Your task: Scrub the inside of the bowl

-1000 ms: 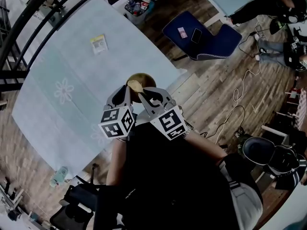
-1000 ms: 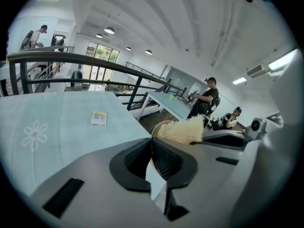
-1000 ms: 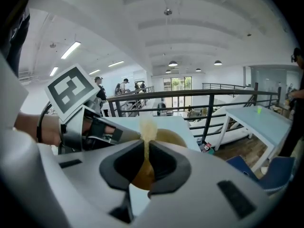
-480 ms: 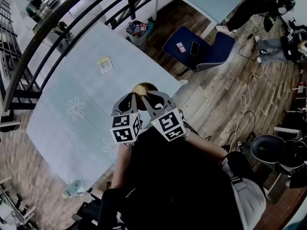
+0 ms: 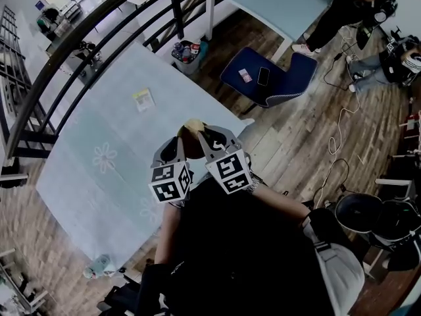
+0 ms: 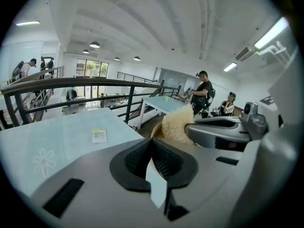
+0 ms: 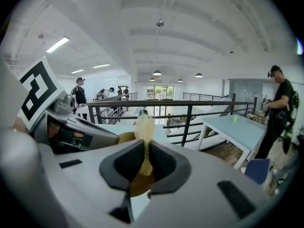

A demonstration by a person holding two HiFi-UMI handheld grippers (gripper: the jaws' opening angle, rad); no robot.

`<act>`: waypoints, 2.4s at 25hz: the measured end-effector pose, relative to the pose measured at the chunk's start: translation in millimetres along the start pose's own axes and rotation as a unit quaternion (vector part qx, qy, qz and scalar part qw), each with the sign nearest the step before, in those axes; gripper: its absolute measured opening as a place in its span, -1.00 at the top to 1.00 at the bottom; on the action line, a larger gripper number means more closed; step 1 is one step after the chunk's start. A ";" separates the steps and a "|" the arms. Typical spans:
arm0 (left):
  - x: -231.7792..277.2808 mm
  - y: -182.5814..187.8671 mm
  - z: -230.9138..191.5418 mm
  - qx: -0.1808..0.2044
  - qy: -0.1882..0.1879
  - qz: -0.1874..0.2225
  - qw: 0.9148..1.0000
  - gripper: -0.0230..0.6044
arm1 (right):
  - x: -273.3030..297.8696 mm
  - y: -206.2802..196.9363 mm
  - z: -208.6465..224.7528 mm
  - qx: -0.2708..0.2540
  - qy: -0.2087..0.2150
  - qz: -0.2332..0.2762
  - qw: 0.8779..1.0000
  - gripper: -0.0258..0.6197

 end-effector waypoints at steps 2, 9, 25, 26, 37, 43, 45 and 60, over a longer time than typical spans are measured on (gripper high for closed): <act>-1.3 -0.1 -4.0 -0.009 0.007 0.006 1.000 0.86 | 1.8 -1.9 4.0 0.000 -0.006 -0.004 1.000 0.80; -7.8 0.5 -12.6 -0.029 0.023 0.021 0.999 0.86 | 0.7 -5.4 3.5 -0.001 -0.005 -0.011 1.000 0.80; 0.8 -7.1 -4.0 -0.018 -0.006 -0.019 1.000 0.86 | -0.6 4.4 2.6 -0.154 0.080 0.010 0.985 0.80; 1.6 -7.0 -3.5 -0.017 -0.009 -0.022 1.000 0.86 | -0.2 3.6 5.0 -0.164 0.081 0.010 0.983 0.80; 24.9 5.9 25.7 -0.010 -0.013 -0.012 1.000 0.86 | -13.1 -13.4 43.8 -0.179 0.093 0.001 0.979 0.80; 49.3 3.9 64.5 -0.034 0.004 0.005 0.999 0.85 | -30.1 -34.1 87.2 -0.096 0.105 -0.037 0.989 0.80; 59.6 3.4 81.2 -0.038 0.007 0.012 0.999 0.85 | -37.6 -40.5 103.2 -0.063 0.109 -0.043 0.991 0.80; 100.7 -26.0 191.3 -0.062 0.046 0.048 0.996 0.86 | -103.2 -86.0 181.4 0.068 0.171 -0.062 0.981 0.80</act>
Point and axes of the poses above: the fingertips, and each gripper's own axes: x forward along the fingers, z to its right, y out of its top, the point moved 4 cm from there along -x, backward along the fingers, and after that the axes turned 15 degrees about -y, right-handed, at the moved point
